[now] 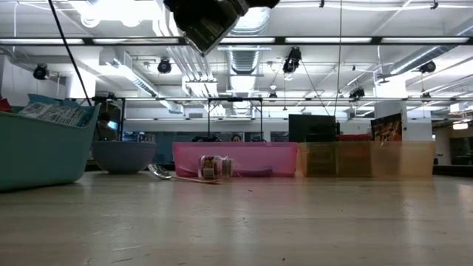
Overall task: Pick & Place Food Item
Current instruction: Put the green spice bottle into the orange bin
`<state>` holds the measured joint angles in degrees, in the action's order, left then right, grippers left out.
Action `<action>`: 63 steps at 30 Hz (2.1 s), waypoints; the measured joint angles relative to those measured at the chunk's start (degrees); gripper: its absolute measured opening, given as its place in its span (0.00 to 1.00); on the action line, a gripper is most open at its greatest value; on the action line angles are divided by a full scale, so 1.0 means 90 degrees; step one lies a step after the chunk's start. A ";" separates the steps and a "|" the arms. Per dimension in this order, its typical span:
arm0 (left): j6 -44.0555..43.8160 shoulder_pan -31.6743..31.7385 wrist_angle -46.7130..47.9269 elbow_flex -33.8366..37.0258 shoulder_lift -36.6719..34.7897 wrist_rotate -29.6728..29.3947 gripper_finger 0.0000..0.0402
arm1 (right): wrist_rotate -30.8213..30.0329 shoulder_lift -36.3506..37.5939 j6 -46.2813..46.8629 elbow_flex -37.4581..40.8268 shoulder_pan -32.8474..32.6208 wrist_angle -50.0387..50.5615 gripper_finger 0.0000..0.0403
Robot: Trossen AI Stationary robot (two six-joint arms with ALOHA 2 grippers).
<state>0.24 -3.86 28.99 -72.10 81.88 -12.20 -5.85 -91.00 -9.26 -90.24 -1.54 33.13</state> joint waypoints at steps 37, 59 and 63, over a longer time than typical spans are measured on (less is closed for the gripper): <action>-0.0036 -0.0032 -0.0035 0.0005 -0.0007 0.0164 0.64 | 0.0041 -0.0261 -0.0123 -0.0133 0.0000 0.0174 0.49; -0.1140 -0.0109 -0.0013 0.1134 -0.1292 -0.0241 0.67 | -0.1269 0.1100 0.1455 -0.0138 0.1332 0.3246 0.49; -0.1187 -0.0090 -0.0618 0.1776 -0.1761 -0.0450 0.61 | -0.1145 0.1142 0.1530 -0.0126 0.2082 0.3452 0.49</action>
<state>-10.45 -4.67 23.43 -56.11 66.03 -16.25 -16.15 -80.72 4.51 -91.37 17.19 64.20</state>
